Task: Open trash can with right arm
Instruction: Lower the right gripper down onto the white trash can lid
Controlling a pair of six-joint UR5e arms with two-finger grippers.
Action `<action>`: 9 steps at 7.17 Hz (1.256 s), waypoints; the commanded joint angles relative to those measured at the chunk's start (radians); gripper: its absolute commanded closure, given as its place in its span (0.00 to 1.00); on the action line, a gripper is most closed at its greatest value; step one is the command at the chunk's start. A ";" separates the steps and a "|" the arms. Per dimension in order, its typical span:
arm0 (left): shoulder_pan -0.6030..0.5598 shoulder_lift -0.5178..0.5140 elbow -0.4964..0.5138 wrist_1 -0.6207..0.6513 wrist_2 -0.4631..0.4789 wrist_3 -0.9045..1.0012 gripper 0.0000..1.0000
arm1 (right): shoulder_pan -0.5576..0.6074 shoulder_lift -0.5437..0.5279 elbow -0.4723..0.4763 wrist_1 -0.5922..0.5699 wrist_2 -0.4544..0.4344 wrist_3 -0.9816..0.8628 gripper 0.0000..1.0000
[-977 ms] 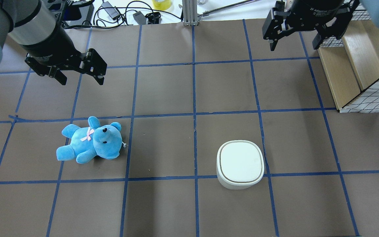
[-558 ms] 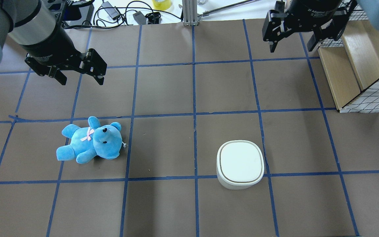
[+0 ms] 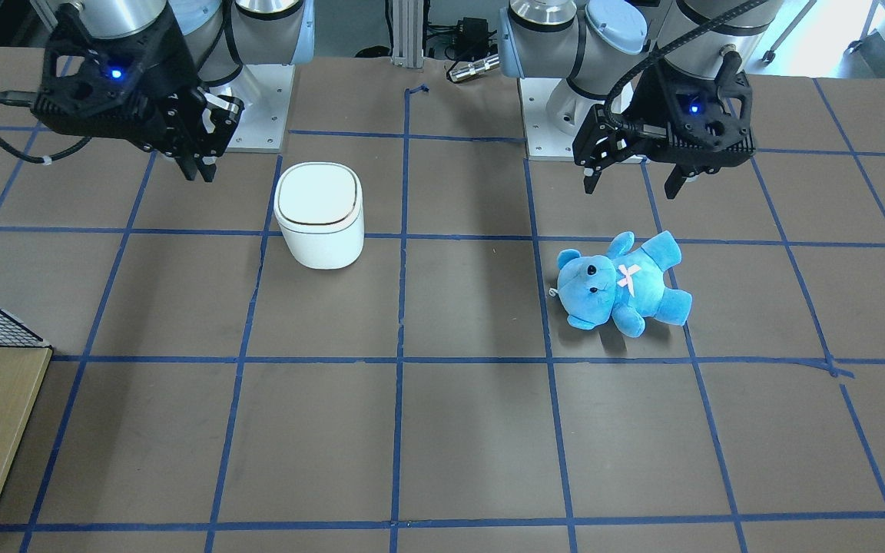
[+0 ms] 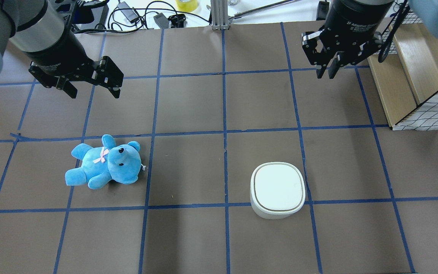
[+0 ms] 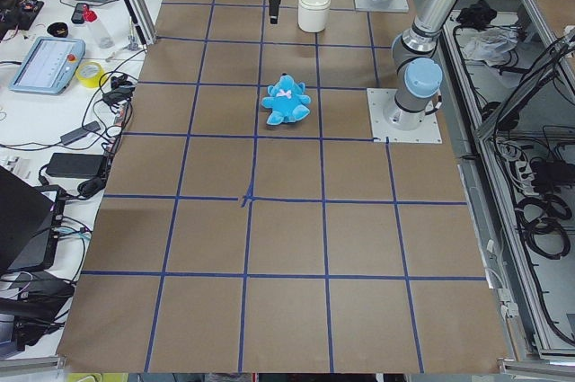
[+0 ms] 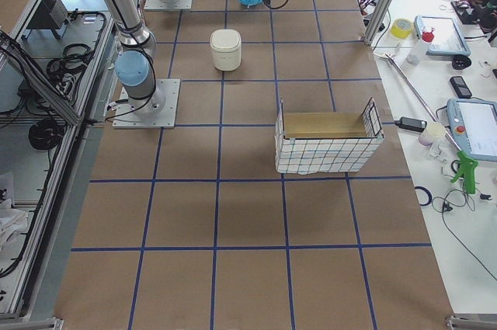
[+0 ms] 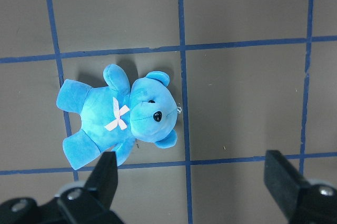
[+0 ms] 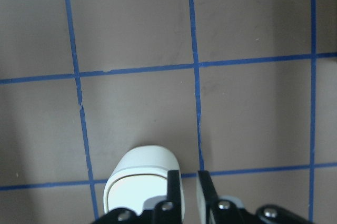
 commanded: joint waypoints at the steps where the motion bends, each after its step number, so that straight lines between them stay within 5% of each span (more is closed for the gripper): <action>1: 0.000 0.000 0.000 0.000 0.000 0.000 0.00 | 0.075 -0.003 0.142 0.009 0.009 0.074 0.86; 5: 0.000 0.000 0.000 0.000 0.000 0.000 0.00 | 0.113 -0.052 0.525 -0.286 0.015 0.074 0.93; 9: 0.000 0.000 0.000 0.000 0.000 0.000 0.00 | 0.116 -0.035 0.589 -0.305 0.013 0.010 0.91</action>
